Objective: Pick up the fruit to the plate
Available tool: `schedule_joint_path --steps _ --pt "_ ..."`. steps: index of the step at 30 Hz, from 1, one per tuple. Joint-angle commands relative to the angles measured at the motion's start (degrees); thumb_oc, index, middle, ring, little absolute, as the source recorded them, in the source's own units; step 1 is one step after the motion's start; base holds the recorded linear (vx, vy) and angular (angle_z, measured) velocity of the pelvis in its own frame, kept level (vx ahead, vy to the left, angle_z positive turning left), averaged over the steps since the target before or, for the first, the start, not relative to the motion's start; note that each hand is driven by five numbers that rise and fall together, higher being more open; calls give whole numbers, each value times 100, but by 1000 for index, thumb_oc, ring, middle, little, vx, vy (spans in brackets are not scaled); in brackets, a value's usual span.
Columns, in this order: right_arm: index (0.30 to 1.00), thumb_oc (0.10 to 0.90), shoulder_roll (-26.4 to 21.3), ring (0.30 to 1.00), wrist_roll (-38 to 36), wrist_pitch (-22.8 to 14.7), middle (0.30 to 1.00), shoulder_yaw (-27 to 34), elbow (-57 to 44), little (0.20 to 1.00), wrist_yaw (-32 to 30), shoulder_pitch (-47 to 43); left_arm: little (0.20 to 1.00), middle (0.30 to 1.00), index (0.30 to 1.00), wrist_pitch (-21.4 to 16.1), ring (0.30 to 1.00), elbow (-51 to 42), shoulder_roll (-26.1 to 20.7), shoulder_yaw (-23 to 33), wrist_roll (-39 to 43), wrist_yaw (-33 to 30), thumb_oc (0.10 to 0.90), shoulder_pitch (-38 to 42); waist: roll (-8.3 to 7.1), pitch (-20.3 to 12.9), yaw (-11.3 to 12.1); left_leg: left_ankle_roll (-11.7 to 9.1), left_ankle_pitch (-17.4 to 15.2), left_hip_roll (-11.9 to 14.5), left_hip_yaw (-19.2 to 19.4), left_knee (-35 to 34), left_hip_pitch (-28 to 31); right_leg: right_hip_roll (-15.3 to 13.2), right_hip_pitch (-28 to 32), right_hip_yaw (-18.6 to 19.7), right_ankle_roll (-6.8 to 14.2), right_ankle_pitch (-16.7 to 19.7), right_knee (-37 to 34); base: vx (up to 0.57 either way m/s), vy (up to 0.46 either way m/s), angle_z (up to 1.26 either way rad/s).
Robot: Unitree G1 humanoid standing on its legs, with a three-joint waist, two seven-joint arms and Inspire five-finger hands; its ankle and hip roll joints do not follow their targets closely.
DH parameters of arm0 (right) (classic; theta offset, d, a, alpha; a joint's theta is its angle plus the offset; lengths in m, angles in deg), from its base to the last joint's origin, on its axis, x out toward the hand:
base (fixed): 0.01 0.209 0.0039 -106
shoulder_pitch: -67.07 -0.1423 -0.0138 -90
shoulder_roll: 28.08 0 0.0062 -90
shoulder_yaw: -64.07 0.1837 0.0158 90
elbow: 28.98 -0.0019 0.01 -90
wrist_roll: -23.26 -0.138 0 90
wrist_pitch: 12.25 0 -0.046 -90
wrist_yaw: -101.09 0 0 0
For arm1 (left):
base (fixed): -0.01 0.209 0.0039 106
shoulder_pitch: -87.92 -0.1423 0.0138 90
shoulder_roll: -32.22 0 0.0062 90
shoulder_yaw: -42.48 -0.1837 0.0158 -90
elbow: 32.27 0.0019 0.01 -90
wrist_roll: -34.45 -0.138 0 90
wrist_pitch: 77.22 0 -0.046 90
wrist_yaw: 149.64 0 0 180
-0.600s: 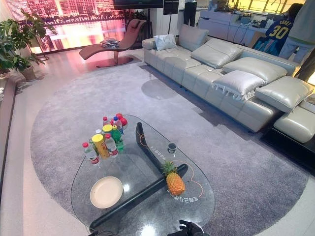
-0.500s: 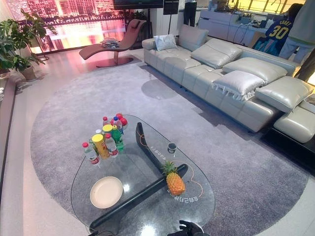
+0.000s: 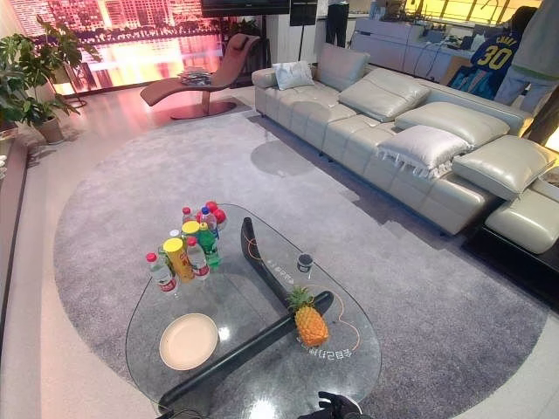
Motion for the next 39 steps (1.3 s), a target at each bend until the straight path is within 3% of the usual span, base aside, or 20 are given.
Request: schedule_joint_path --steps 1,6,15,20,31,39 --pt "900 800 20 900 274 112 900 -118 385 900 -49 42 900 900 900 -96 900 264 166 -44 -72 -72 800 330 -142 56 10 56 -404 -300 2 -8 21 -490 -106 -347 442 334 40 0 0 0" --pt "900 800 8 900 326 314 900 -95 469 900 -417 59 900 900 900 -140 900 290 172 -54 -74 -199 800 318 -141 92 -6 58 -399 -292 12 -4 1 -480 -137 -318 440 348 40 0 0 0" --pt "900 800 -41 900 -3 288 900 132 532 900 -979 71 900 900 900 -127 900 336 166 2 11 -264 800 312 -149 221 -51 68 -399 -276 56 78 -149 -450 -309 -213 431 376 83 11 -21 -5" --pt "900 800 -145 900 -443 64 900 457 495 900 -1569 41 900 900 900 -195 900 318 155 -16 149 -324 800 323 -167 395 -50 93 -387 -263 17 125 -302 -398 -481 -138 423 421 113 -17 -46 -4" --pt "900 800 -364 900 -987 -986 900 720 -466 900 -2448 -121 900 900 900 -238 900 82 -117 35 299 -388 800 324 -296 915 51 154 -463 -351 -167 693 -869 -329 -899 -105 334 414 430 -35 -75 -1" --pt "900 800 -545 900 -731 -1094 900 570 -2066 900 -3124 -117 900 900 900 -269 900 -162 -222 -29 303 -396 800 219 -320 1171 17 191 -440 -419 -308 803 -1142 -249 -1146 -40 287 384 567 -52 -37 -1"
